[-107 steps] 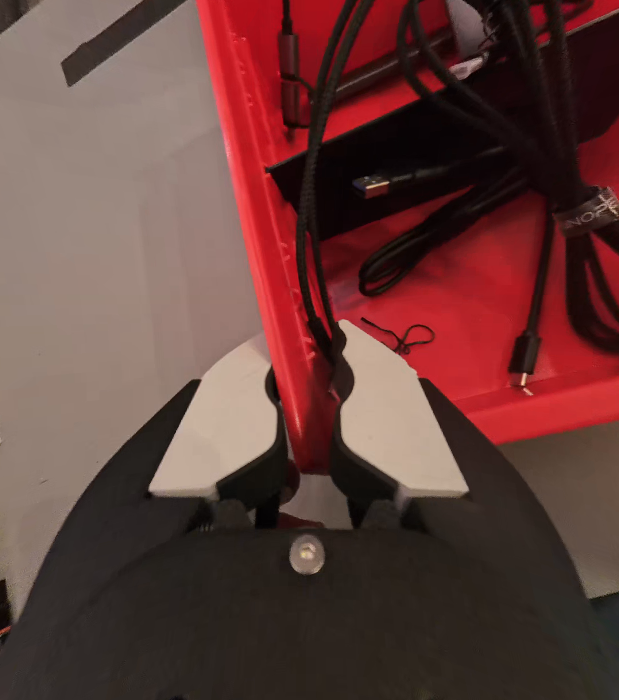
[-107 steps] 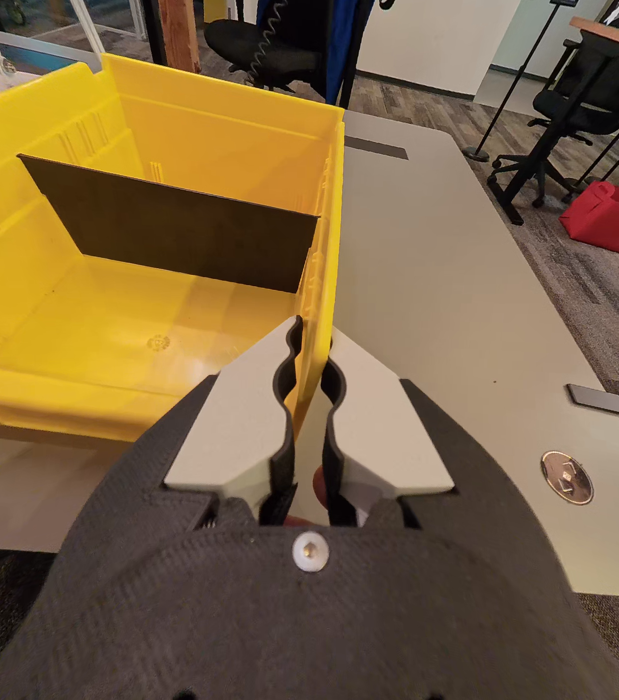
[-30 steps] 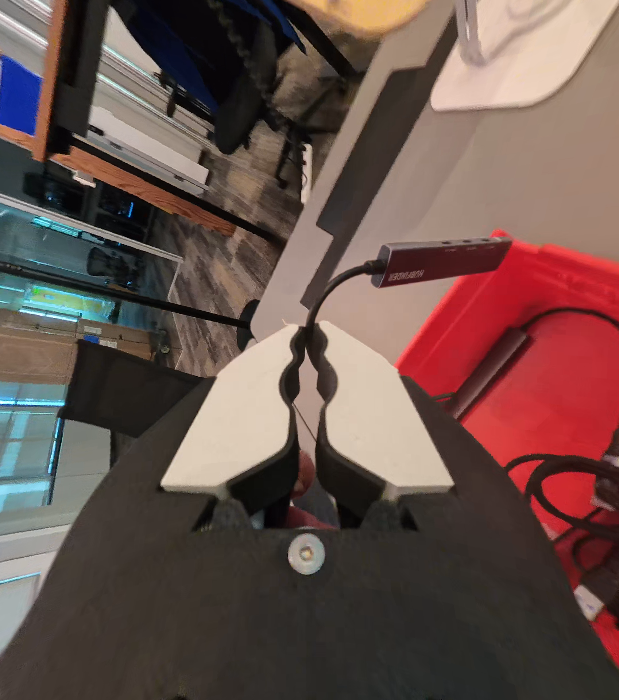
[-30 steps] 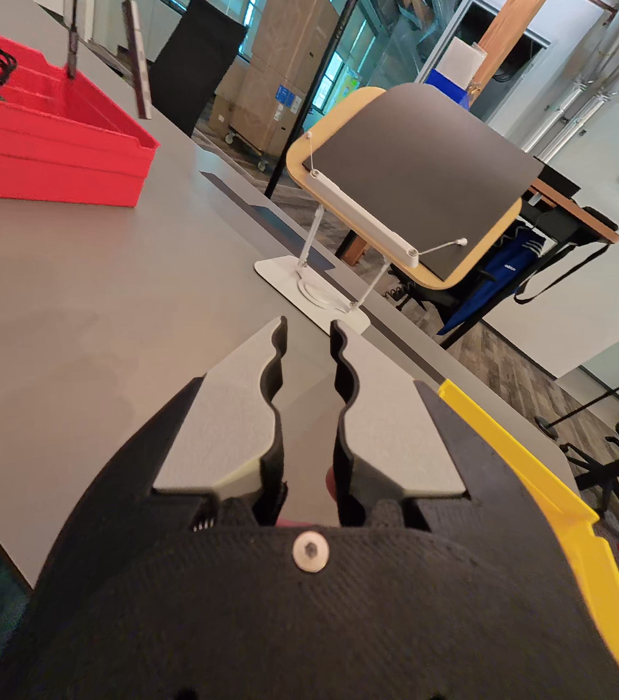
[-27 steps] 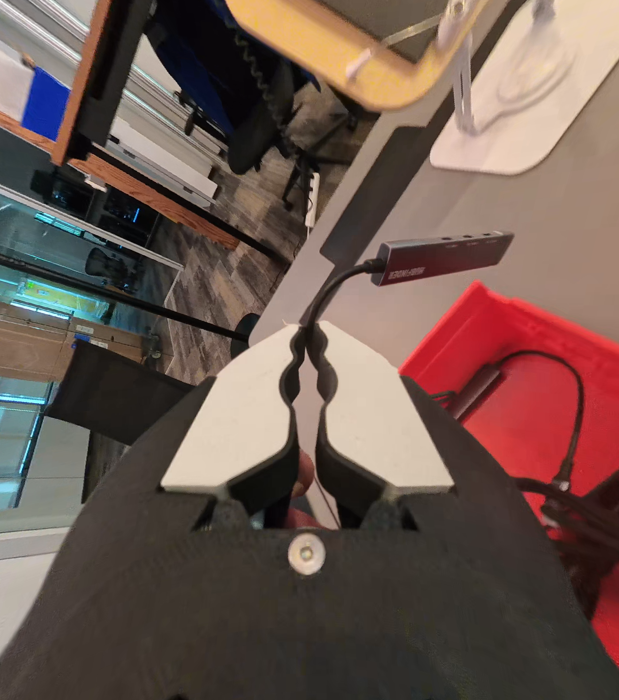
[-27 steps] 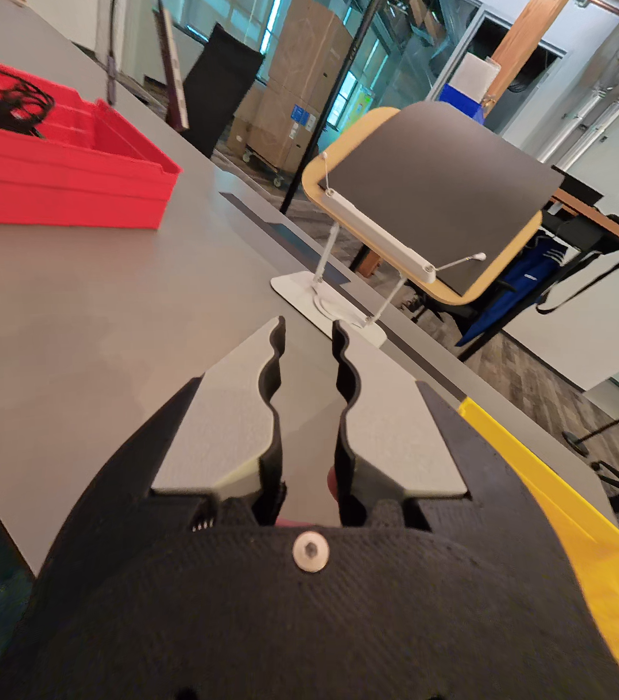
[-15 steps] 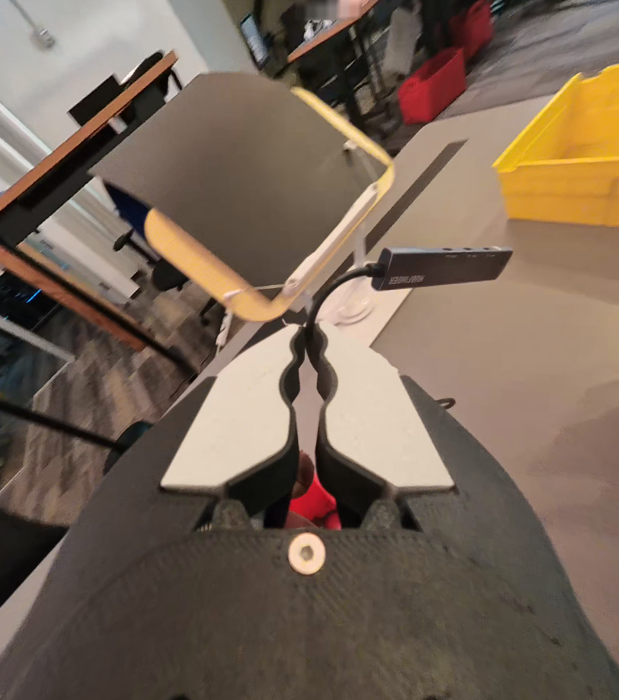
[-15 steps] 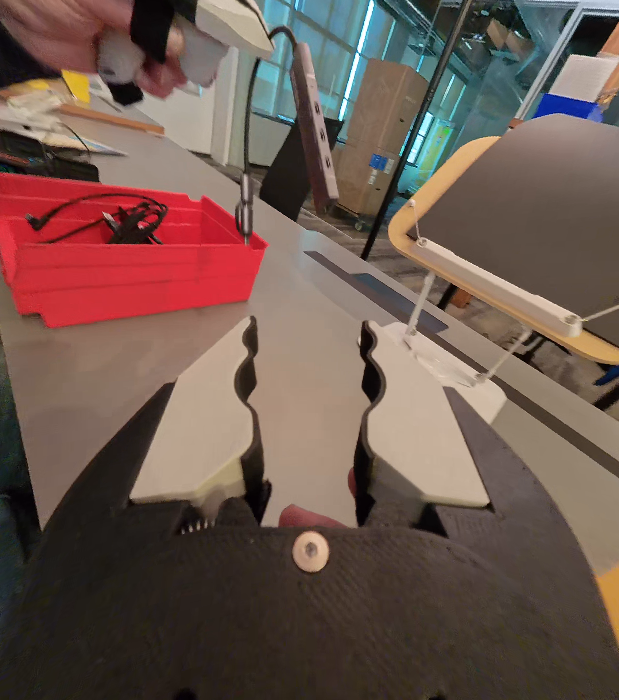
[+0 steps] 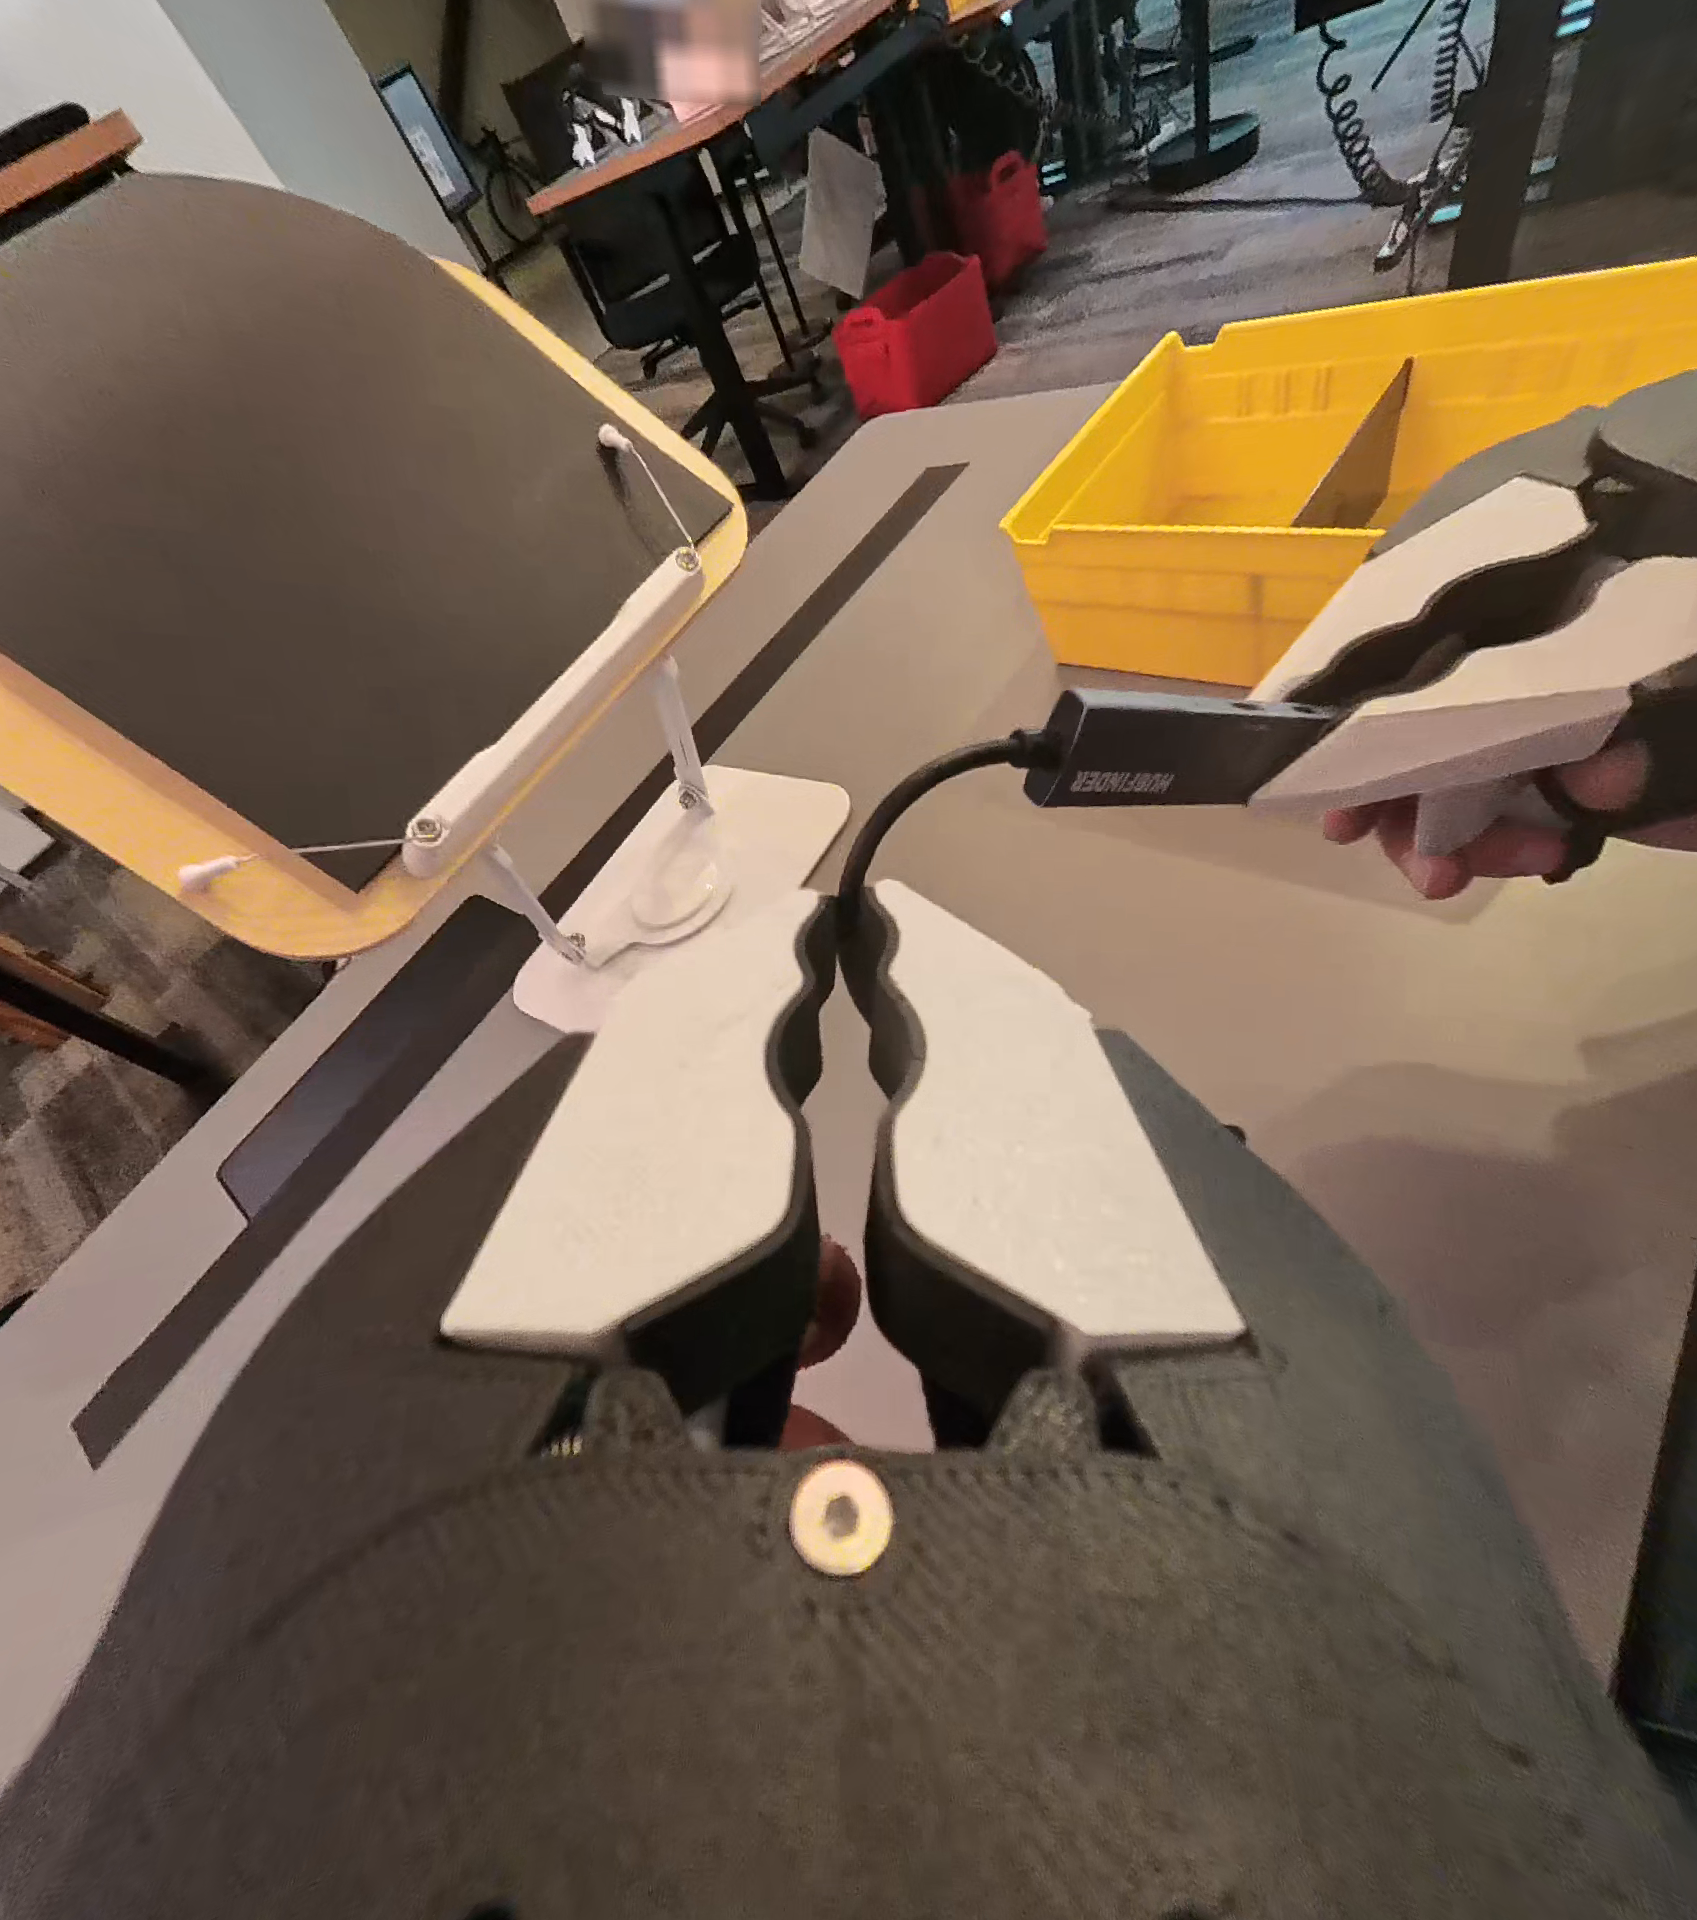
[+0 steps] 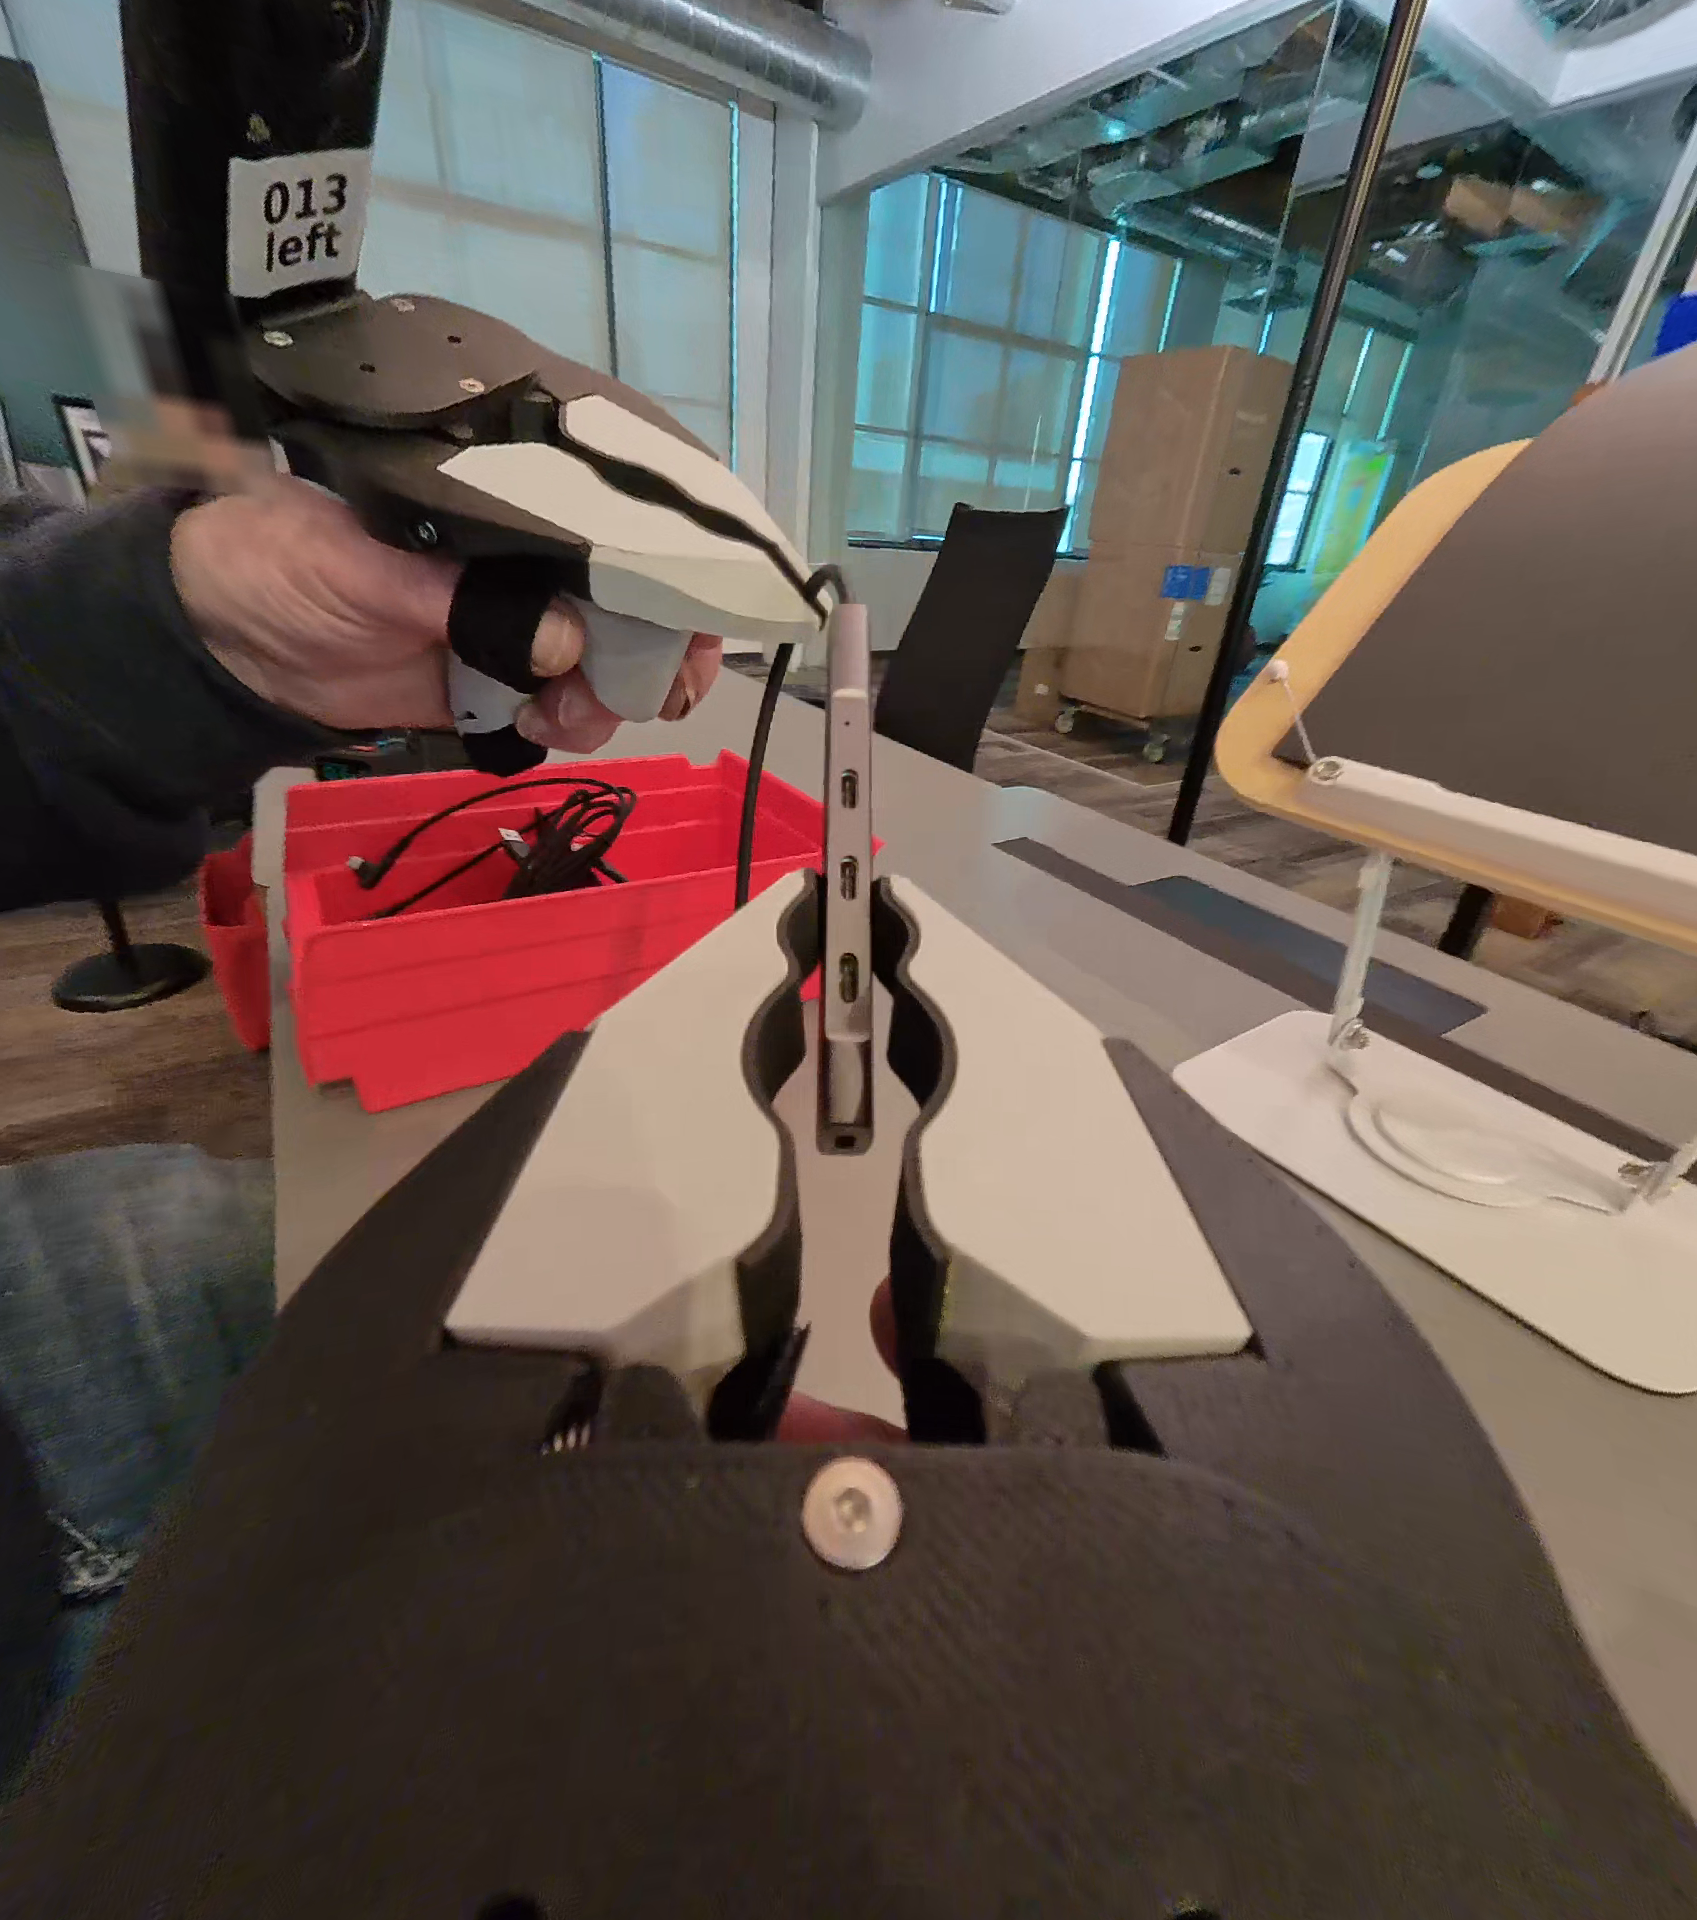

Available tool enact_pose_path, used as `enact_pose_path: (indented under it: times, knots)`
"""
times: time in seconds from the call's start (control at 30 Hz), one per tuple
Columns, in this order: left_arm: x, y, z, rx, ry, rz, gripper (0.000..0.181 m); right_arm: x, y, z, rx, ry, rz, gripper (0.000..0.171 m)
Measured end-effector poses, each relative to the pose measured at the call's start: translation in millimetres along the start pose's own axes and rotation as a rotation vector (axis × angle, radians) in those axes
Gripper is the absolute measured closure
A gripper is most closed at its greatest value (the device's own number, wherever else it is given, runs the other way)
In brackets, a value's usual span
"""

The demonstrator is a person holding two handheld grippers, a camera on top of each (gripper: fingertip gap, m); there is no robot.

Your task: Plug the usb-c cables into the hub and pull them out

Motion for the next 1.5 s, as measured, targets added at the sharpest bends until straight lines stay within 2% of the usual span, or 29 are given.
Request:
enact_pose_path:
  times: [0.27,0.3,0.4,0.5,0.7,0.77,0.83,0.93,1.07,1.13,1.2,1.3,1.37,1.5]
  knots:
    - [-11.8,10.0,-5.8,-0.044,0.08,0.028,0.178,-2.1,1.5,4.4,0.156,-0.139,-0.013,0.165]
    - [-14.5,8.9,-5.9,-0.035,0.094,0.012,0.174,-2.3,3.7,4.8,0.159,-0.156,0.005,0.165]
    - [-20.5,7.6,-4.2,0.048,0.111,0.009,0.145,-1.5,13.7,5.0,0.065,-0.153,0.11,0.165]
    - [-22.6,3.2,-17.5,0.195,0.142,0.019,0.136,2.3,21.9,14.1,-0.083,-0.18,0.234,0.165]
    - [-10.8,27.5,-62.1,0.507,0.289,0.213,0.145,8.0,21.9,28.0,-0.203,-0.267,0.328,0.165]
    - [-9.2,33.4,-68.4,0.504,0.335,0.224,0.152,8.2,21.5,31.7,-0.236,-0.28,0.344,0.165]
    - [-8.0,37.2,-74.7,0.488,0.369,0.223,0.166,8.4,22.8,35.5,-0.271,-0.288,0.362,0.165]
    - [-5.7,43.8,-78.4,0.511,0.353,0.229,0.169,8.1,26.2,33.8,-0.345,-0.262,0.386,0.164]
    - [-3.4,39.3,-76.0,0.406,0.279,0.177,0.172,5.6,12.0,19.9,-0.375,-0.134,0.298,0.145]
    - [-2.0,35.5,-71.9,0.313,0.229,0.14,0.172,0.8,2.0,11.2,-0.376,-0.069,0.24,0.128]
    - [-0.7,30.9,-67.2,0.189,0.174,0.1,0.172,-5.9,-6.7,-0.7,-0.344,0.021,0.185,0.126]
    - [1.2,26.1,-67.4,0.04,0.131,0.027,0.172,-16.3,-19.4,-18.4,-0.19,0.136,0.073,0.126]
    - [1.9,21.3,-68.4,-0.045,0.118,-0.027,0.172,-15.5,-17.8,-18.5,-0.083,0.103,0.061,0.124]
    - [-0.3,8.1,-70.9,-0.159,0.124,-0.167,0.172,-8.0,-22.2,-5.3,0.006,0.011,0.011,0.126]
Point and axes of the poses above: each gripper's, where its closed fingertips meet, x out along the fingers, y out of its underside, z = x × y across the jaws, the point moved 3 cm from there along -x, back along the fingers, and after that the axes turned 9 degrees about -y, right-handed, at the moved point
